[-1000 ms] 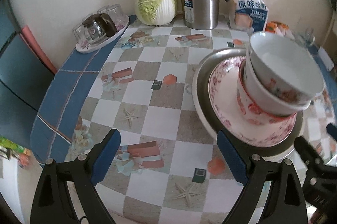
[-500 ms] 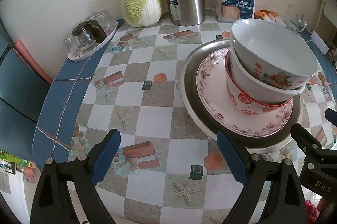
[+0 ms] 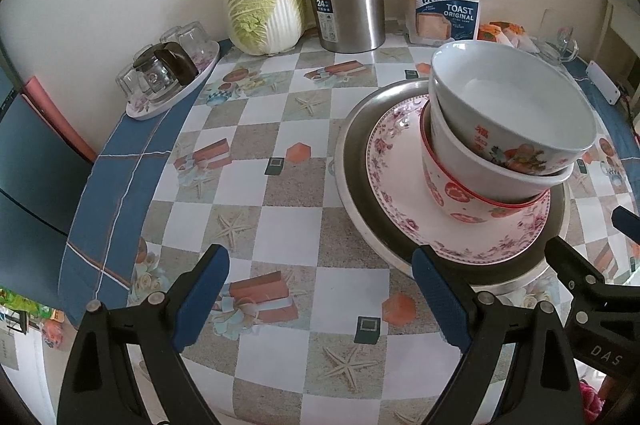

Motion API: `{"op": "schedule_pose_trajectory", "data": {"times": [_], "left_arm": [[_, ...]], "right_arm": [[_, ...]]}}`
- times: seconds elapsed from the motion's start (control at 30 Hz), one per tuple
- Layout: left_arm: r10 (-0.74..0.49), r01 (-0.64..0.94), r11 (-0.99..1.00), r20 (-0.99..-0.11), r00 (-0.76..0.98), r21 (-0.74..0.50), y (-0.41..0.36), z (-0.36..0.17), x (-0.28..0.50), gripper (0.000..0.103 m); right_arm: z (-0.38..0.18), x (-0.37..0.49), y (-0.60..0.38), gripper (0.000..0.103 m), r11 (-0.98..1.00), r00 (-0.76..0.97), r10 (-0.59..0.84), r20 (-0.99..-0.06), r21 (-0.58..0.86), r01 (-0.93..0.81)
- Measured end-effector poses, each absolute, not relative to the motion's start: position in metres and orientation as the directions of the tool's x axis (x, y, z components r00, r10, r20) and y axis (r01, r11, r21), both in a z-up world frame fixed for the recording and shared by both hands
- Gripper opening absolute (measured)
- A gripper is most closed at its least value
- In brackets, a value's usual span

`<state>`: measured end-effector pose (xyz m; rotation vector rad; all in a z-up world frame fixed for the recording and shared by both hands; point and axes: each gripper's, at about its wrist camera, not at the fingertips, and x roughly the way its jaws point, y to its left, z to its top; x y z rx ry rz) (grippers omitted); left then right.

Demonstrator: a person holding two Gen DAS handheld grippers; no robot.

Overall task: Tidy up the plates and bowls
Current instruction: 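Withdraw both tools away from the stacked basin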

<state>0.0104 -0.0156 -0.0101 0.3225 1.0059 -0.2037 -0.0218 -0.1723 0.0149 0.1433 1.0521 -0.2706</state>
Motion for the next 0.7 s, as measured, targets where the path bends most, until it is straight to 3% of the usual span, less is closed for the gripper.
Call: {"op": "schedule_pose_trajectory", "data": {"times": [0.7], "left_arm": [[-0.02, 0.3, 0.939, -0.844, 0.535, 0.168, -0.013, -0.0072, 0.0103, 0.093]], "right_arm": [[0.0128, -0.0216, -0.1741, 0.103, 0.958, 0.465, -0.149, -0.873, -0.012, 0.285]]}}
